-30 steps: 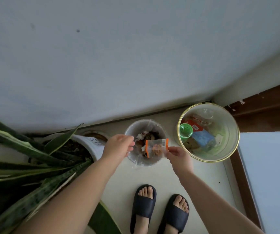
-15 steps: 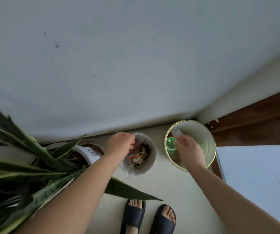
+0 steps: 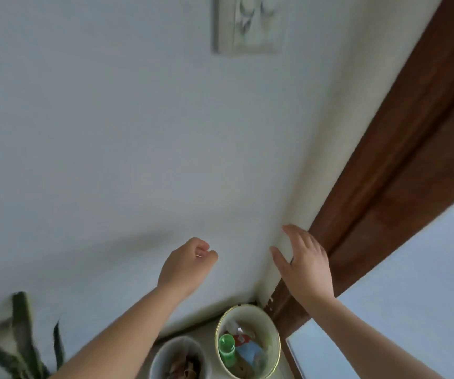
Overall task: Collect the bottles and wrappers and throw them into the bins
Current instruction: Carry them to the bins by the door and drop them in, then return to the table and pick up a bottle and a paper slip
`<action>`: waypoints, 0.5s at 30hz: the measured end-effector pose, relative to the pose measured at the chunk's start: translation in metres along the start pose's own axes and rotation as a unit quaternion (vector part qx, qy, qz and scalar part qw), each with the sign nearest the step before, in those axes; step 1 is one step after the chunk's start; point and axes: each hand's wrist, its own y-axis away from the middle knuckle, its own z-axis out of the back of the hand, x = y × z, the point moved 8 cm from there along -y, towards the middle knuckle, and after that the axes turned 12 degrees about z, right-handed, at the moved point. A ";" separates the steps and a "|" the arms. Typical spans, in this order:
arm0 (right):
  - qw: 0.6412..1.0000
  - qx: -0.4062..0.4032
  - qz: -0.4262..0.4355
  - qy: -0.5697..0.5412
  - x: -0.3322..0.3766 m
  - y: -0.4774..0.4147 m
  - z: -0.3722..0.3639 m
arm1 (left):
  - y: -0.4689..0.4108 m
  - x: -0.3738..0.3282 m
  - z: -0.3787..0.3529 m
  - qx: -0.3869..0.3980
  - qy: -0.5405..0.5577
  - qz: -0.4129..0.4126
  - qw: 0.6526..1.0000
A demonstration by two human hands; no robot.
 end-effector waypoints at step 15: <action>0.974 -0.191 -0.058 0.106 0.082 0.046 0.260 | 0.183 -0.216 0.110 -0.155 -0.158 -0.461 0.859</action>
